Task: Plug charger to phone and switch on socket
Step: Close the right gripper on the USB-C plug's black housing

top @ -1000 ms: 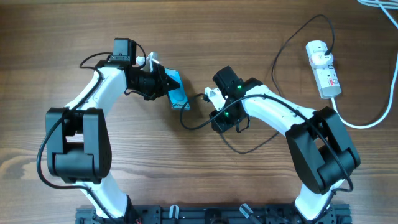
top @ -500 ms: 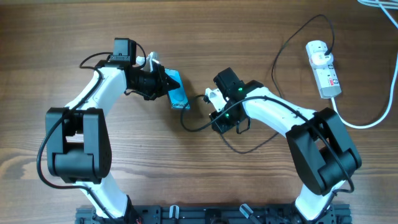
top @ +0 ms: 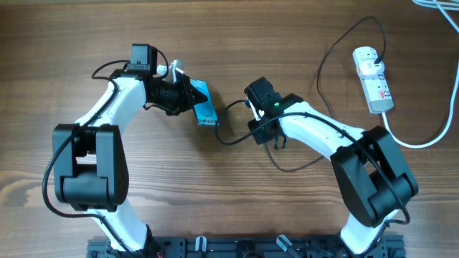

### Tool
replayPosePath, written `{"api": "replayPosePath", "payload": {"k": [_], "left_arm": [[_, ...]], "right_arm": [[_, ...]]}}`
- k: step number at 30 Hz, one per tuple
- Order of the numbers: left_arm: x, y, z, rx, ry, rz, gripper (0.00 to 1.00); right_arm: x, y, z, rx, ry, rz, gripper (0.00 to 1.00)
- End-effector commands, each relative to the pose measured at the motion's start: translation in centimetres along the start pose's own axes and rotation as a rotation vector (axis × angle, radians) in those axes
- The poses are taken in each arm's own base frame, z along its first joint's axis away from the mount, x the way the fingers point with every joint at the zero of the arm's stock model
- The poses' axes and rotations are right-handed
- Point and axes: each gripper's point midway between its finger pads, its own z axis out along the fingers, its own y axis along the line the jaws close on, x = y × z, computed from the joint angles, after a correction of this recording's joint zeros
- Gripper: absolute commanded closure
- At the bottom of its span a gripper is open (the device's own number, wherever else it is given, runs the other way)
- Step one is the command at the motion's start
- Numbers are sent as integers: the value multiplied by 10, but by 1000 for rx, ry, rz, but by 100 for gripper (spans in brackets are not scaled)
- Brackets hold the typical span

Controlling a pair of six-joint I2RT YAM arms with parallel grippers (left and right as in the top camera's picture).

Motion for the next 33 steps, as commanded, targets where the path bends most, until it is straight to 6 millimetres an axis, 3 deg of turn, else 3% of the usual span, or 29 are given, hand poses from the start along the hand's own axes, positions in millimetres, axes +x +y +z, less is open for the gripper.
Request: {"api": "replayPosePath", "payload": {"k": [1, 4, 9, 14, 16, 24, 33], "left_arm": [[1, -6, -2, 36, 9, 23, 96], [1, -6, -2, 36, 9, 23, 96], [1, -6, -2, 36, 9, 23, 96], [1, -6, -2, 36, 9, 23, 96], [1, -6, -2, 36, 8, 24, 96], [1, -6, -2, 33, 7, 23, 96], [1, -6, -2, 33, 7, 23, 96]], "right_arm": [[27, -12, 19, 64, 87, 31, 68], [29, 6, 19, -41, 103, 44, 70], [24, 2, 19, -15, 79, 115, 76], [20, 3, 20, -17, 62, 114, 76], [16, 1, 20, -10, 48, 115, 70], [21, 1, 20, -6, 67, 130, 76], [23, 0, 20, -4, 75, 141, 96]]}}
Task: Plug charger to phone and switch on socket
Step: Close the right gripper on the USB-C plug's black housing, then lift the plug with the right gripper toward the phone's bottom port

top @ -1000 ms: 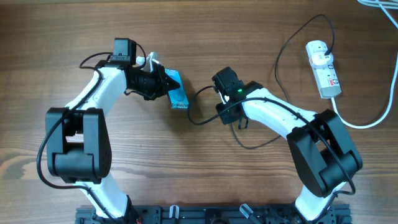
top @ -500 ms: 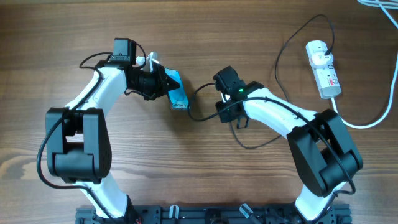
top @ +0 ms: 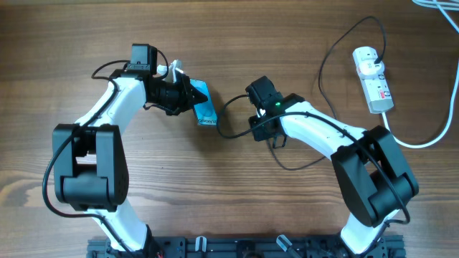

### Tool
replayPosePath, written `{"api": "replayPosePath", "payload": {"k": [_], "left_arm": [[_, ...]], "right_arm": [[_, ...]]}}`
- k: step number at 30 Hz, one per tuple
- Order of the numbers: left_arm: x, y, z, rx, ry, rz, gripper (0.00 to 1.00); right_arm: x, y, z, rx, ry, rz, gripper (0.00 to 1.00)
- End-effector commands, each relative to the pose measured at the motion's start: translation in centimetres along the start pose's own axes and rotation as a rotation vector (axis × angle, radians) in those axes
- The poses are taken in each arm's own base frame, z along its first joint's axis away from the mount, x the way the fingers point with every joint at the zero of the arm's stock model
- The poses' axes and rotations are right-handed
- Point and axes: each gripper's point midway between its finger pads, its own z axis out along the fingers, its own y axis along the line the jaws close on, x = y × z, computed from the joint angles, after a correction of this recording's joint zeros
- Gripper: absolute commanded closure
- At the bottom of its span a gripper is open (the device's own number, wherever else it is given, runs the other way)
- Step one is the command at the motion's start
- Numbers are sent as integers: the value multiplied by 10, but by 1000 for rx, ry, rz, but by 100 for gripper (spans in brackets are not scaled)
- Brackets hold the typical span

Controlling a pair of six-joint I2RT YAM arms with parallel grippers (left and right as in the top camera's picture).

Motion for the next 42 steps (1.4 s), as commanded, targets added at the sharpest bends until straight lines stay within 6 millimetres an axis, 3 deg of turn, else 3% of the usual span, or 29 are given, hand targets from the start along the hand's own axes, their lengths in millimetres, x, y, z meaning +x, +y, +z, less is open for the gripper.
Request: {"api": "replayPosePath", "payload": {"k": [1, 11, 12, 14, 17, 19, 24, 27, 31, 37, 39, 42], "left_arm": [[1, -6, -2, 33, 8, 23, 96], [1, -6, -2, 33, 7, 23, 96], [1, -6, -2, 33, 8, 23, 96], [1, -6, -2, 33, 8, 23, 96], [1, -6, -2, 33, 8, 23, 96], [1, -6, -2, 33, 8, 23, 96], [1, -6, -2, 33, 7, 23, 96], [1, -6, -2, 33, 7, 24, 96], [1, -6, -2, 34, 7, 24, 96], [-1, -7, -2, 40, 1, 40, 96], [-3, -20, -3, 108, 4, 90, 96], [0, -58, -13, 320, 34, 216, 96]], "right_arm": [[27, -5, 18, 23, 91, 0, 96], [32, -5, 18, 25, 111, 6, 94], [32, -5, 18, 25, 111, 7, 89], [32, -6, 18, 25, 111, 8, 69], [34, -6, 17, 28, 118, 23, 66], [34, -6, 17, 28, 120, 23, 69], [34, -6, 17, 28, 120, 23, 90], [34, -6, 17, 28, 120, 22, 96], [34, -6, 17, 28, 119, 22, 92], [30, -1, 14, -5, 117, -20, 96], [24, 13, 3, -100, 119, -58, 96], [5, 27, -27, -257, 51, -55, 96]]}}
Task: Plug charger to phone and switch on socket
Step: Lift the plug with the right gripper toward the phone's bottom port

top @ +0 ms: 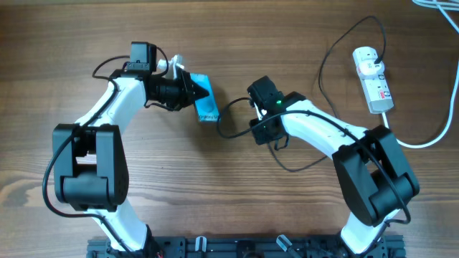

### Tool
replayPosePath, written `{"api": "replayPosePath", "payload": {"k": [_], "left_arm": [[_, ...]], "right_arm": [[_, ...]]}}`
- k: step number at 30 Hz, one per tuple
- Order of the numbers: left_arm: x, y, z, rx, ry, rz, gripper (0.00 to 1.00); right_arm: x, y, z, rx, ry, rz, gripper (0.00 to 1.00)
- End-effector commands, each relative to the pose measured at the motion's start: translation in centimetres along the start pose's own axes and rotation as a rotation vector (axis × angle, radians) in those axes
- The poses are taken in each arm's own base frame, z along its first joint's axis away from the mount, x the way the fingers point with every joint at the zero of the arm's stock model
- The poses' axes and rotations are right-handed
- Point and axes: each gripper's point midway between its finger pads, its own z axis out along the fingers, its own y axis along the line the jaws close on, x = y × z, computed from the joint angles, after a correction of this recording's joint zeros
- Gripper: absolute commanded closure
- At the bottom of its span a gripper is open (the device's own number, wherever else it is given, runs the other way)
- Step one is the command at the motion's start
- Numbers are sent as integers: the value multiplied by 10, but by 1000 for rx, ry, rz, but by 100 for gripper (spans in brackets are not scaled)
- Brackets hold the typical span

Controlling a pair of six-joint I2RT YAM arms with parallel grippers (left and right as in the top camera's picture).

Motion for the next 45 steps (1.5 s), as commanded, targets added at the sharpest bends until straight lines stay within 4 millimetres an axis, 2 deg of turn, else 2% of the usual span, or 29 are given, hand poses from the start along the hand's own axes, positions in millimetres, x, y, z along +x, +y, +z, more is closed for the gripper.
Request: {"api": "replayPosePath", "payload": {"k": [1, 5, 7, 13, 17, 22, 26, 33, 37, 45], "left_arm": [[4, -55, -15, 316, 59, 157, 96], [5, -78, -33, 475, 87, 215, 96], [3, -83, -39, 507, 92, 207, 96], [-8, -84, -38, 468, 70, 113, 96], [-17, -89, -43, 408, -1, 100, 96], [-13, -124, -59, 403, -71, 197, 96], [-9, -140, -70, 395, -107, 204, 96], [-8, -139, -70, 391, -111, 225, 96], [-12, -130, -67, 344, -134, 202, 96], [-13, -129, -67, 338, -142, 201, 96]], "right_arm": [[-16, 31, -41, -270, -74, -47, 96], [-32, 63, -112, -627, -223, -109, 96], [-34, 76, -136, -761, -259, -132, 96], [-24, 101, -165, -988, -256, -196, 96], [-23, 105, -166, -1001, -240, -181, 96], [-28, 115, -181, -1087, -241, -158, 96], [-39, 118, -187, -1103, -270, -142, 96], [-54, 128, -198, -1126, -315, -133, 96], [-61, 123, -190, -1068, -328, -87, 96], [-69, 115, -181, -1000, -344, -32, 96]]}}
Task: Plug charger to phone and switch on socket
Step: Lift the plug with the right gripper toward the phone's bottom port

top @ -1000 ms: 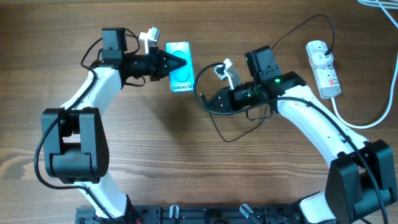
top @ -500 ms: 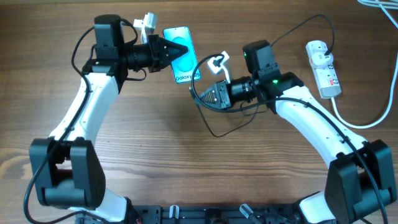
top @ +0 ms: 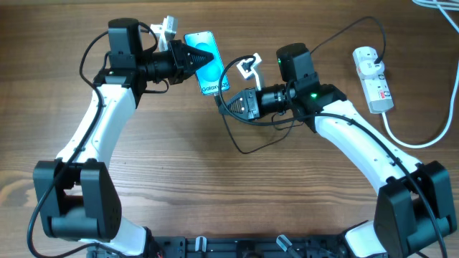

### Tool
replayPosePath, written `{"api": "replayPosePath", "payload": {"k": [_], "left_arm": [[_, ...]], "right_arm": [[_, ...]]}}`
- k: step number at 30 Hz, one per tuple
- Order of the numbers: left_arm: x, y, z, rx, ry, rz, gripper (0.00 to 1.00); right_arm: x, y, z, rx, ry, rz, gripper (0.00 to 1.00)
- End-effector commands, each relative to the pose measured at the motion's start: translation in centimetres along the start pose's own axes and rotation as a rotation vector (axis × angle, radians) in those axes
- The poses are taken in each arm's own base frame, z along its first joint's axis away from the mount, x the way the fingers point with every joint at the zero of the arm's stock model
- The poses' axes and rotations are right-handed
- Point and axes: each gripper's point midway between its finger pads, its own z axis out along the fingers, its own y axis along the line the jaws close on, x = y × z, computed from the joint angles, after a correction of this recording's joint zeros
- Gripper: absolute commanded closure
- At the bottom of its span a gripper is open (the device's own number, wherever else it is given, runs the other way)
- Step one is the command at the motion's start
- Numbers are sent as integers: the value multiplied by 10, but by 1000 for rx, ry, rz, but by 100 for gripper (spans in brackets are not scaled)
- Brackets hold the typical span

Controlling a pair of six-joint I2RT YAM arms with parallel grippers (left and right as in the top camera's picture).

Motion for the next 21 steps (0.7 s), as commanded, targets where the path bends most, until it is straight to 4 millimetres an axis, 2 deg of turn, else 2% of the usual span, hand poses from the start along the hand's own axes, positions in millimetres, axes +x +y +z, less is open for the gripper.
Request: {"api": "replayPosePath", "payload": {"k": [1, 15, 21], "left_arm": [[3, -8, -2, 20, 8, 33, 96], [4, -9, -1, 21, 14, 60, 96], [8, -8, 1, 18, 25, 74, 96]], "right_arm": [[-7, -6, 0, 52, -29, 10, 96], [-14, -20, -2, 132, -70, 59, 96], [-23, -16, -2, 118, -101, 68, 96]]}}
